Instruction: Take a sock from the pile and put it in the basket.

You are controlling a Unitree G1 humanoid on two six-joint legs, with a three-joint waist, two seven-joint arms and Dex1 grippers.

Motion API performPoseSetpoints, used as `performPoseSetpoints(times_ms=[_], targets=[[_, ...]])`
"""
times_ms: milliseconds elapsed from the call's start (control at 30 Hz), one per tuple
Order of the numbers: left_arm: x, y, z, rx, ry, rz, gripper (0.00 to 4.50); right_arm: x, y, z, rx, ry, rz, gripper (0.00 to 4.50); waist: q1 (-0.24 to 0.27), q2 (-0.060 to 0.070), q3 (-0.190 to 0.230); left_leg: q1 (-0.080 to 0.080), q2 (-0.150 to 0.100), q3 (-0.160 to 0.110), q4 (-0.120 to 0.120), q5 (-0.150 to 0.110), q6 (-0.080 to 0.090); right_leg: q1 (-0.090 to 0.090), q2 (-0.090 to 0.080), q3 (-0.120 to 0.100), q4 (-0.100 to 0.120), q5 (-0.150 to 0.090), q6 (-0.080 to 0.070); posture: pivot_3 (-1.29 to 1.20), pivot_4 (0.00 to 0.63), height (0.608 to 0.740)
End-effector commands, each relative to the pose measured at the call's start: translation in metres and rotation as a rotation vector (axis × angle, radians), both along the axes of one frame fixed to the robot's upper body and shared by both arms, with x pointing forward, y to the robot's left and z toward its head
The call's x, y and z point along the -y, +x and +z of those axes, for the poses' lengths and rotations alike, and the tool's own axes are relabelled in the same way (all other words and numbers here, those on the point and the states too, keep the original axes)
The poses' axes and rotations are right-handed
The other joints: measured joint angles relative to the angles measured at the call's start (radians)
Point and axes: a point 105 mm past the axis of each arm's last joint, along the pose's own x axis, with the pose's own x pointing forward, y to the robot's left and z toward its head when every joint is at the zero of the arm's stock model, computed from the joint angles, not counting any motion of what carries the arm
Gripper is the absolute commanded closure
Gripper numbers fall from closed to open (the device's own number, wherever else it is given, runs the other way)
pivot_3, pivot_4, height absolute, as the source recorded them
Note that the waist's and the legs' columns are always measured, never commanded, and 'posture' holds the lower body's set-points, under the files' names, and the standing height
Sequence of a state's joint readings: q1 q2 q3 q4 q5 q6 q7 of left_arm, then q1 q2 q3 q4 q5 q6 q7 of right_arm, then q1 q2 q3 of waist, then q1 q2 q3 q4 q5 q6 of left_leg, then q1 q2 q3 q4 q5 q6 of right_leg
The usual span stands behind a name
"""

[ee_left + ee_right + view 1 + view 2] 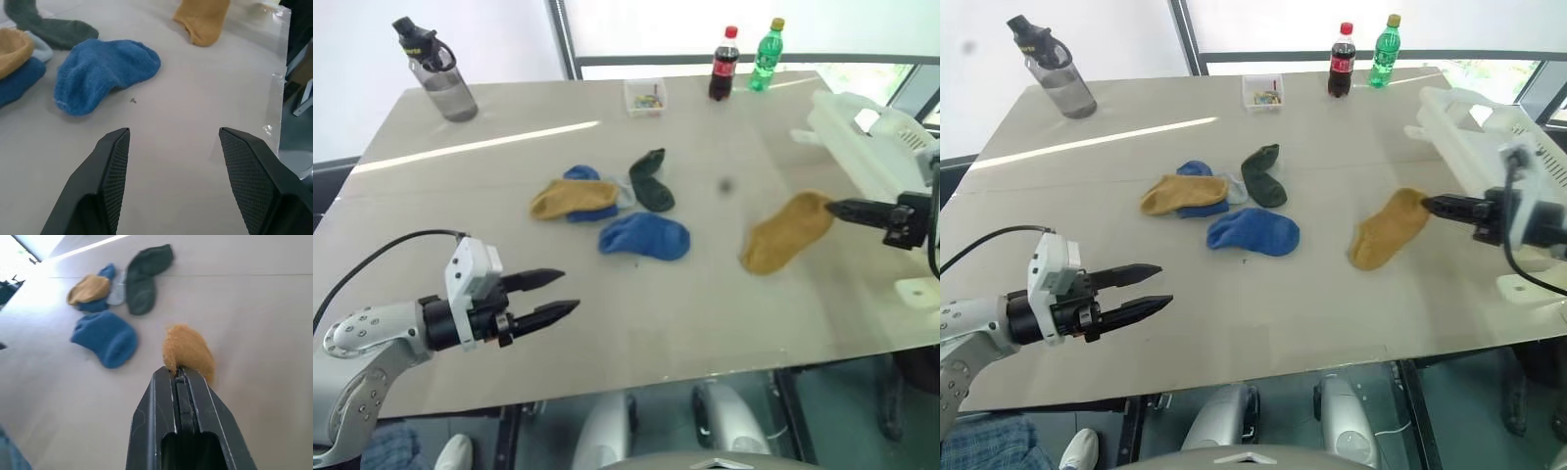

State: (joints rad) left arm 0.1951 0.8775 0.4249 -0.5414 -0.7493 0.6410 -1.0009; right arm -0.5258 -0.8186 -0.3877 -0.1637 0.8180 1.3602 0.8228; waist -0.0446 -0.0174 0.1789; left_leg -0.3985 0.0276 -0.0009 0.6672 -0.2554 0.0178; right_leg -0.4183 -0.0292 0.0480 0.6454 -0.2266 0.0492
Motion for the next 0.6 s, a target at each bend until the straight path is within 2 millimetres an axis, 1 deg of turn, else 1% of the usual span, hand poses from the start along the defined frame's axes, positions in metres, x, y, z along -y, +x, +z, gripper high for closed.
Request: performPoseSetpoints(times_ms=[33, 67, 133, 167, 200, 267, 333, 367, 533, 600], targets=[[0.001, 0.002, 0.006, 0.025, 0.007, -0.016, 1.40, -0.052, -0.003, -0.009, -0.029, 0.044, 0.109, 4.48, 0.000, 0.000, 0.000, 0.000, 0.001, 0.000, 0.000, 0.000, 0.000, 0.000, 0.001, 0.001, 0.001, 0.002, 0.003, 0.00, 0.150, 0.740], [0.001, 0.002, 0.006, 0.025, 0.007, -0.018, 1.40, -0.061, -0.002, -0.016, -0.048, 0.049, 0.112, 4.48, 0.002, 0.001, 0.001, -0.001, 0.001, -0.001, 0.000, 0.000, 0.000, -0.001, 0.002, 0.000, 0.001, 0.003, 0.002, 0.00, 0.150, 0.740], [0.001, 0.001, 0.005, 0.023, 0.009, -0.021, 1.40, -0.084, 0.000, -0.045, -0.110, 0.023, 0.096, 4.48, 0.008, 0.002, 0.001, -0.002, 0.001, -0.001, 0.000, 0.000, 0.000, -0.003, 0.002, 0.000, 0.002, 0.004, 0.001, 0.00, 0.150, 0.740], [0.001, 0.001, 0.005, 0.022, 0.009, -0.021, 1.40, -0.094, 0.000, -0.054, -0.130, 0.021, 0.092, 4.48, 0.010, 0.002, 0.001, -0.004, 0.000, -0.001, 0.000, 0.000, 0.000, -0.004, 0.000, 0.000, 0.002, 0.004, 0.001, 0.00, 0.150, 0.740], [0.001, 0.001, 0.005, 0.022, 0.009, -0.021, 1.40, -0.101, -0.001, -0.061, -0.144, 0.021, 0.091, 4.48, 0.011, 0.000, 0.000, -0.005, 0.000, -0.002, 0.000, 0.000, 0.000, -0.004, 0.000, -0.001, 0.001, 0.004, 0.001, 0.00, 0.150, 0.740], [0.001, 0.000, 0.004, 0.020, 0.010, -0.021, 1.40, -0.111, -0.005, -0.068, -0.158, 0.021, 0.100, 4.48, 0.011, 0.000, 0.000, -0.009, -0.001, -0.003, 0.000, 0.000, 0.000, -0.006, -0.002, -0.002, 0.000, 0.004, 0.001, 0.00, 0.150, 0.740], [0.001, -0.001, 0.004, 0.017, 0.009, -0.019, 1.40, -0.114, -0.009, -0.074, -0.168, 0.009, 0.116, 4.48, 0.011, 0.001, 0.000, -0.016, -0.002, -0.003, 0.002, 0.000, 0.000, -0.014, -0.005, -0.002, 0.001, 0.004, 0.002, 0.00, 0.150, 0.740], [0.001, -0.001, 0.004, 0.016, 0.009, -0.018, 1.40, -0.113, -0.010, -0.075, -0.169, 0.001, 0.119, 4.48, 0.011, 0.000, 0.000, -0.017, -0.003, -0.002, 0.003, 0.000, 0.000, -0.014, -0.006, -0.002, 0.001, 0.004, 0.002, 0.00, 0.150, 0.740], [0.000, -0.003, 0.001, 0.009, 0.006, -0.015, 1.40, -0.103, -0.006, -0.078, -0.138, -0.069, 0.093, 4.48, 0.008, 0.000, 0.000, -0.016, -0.004, -0.002, 0.003, 0.000, 0.000, -0.014, -0.005, -0.002, 0.002, 0.004, 0.002, 0.00, 0.150, 0.740], [0.001, -0.002, 0.000, 0.008, 0.004, -0.016, 1.40, -0.108, -0.006, -0.076, -0.123, -0.053, 0.105, 4.48, 0.007, 0.000, 0.000, -0.015, -0.004, -0.003, 0.003, 0.000, 0.000, -0.014, -0.004, -0.003, 0.003, 0.004, 0.001, 0.00, 0.150, 0.740]])
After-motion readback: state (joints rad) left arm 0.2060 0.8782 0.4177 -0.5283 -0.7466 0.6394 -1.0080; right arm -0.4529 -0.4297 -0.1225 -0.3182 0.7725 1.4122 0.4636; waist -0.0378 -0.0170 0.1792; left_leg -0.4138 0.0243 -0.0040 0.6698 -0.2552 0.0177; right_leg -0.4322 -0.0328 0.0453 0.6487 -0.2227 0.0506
